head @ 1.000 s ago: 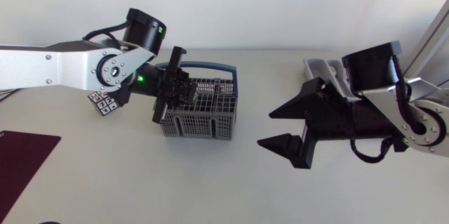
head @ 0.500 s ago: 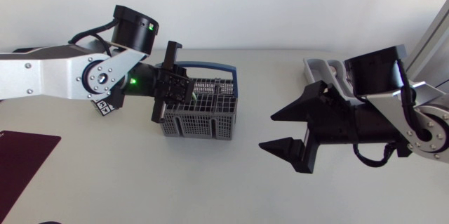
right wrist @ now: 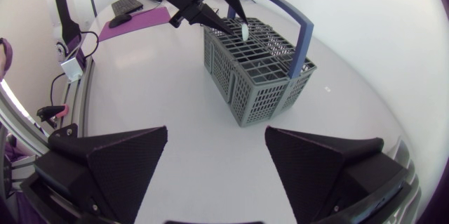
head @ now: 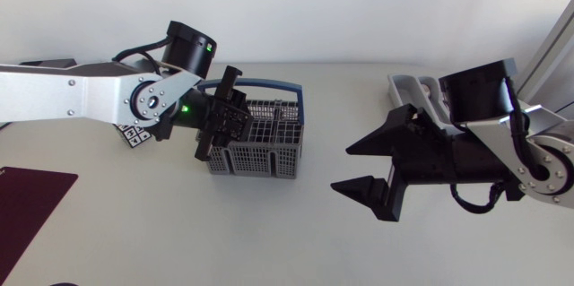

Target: Transfer all utensils from the basket to the drawer tray.

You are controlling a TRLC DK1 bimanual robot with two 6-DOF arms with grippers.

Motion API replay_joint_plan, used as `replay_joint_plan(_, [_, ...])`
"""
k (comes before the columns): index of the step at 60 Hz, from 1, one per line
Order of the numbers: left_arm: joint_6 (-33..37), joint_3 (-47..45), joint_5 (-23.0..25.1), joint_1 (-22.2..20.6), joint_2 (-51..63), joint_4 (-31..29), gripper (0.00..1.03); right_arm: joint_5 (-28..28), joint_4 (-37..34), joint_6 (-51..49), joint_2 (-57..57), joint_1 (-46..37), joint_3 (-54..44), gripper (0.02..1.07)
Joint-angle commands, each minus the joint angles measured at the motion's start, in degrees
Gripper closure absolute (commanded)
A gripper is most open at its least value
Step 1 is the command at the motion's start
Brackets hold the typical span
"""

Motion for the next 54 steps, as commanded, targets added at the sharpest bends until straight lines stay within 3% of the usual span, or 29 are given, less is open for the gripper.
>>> replay_joint_plan(1, [3.49, 2.59, -0.47, -0.13, 1.62, -1.1, 0.57, 0.28, 0.39, 0.85, 1.21, 0.65, -0.89, 0.07])
replay_joint_plan(36, [12.63, 9.0, -4.42, -0.57, 6.1, -5.94, 0.61, 0.28, 1.1, 0.94, 2.7, 0.91, -0.62, 0.07])
replay_joint_plan(54, [13.34, 10.85, -4.78, -1.28, 7.33, -8.84, 0.77, 0.28, 1.18, 0.94, 2.62, 0.83, -0.71, 0.07])
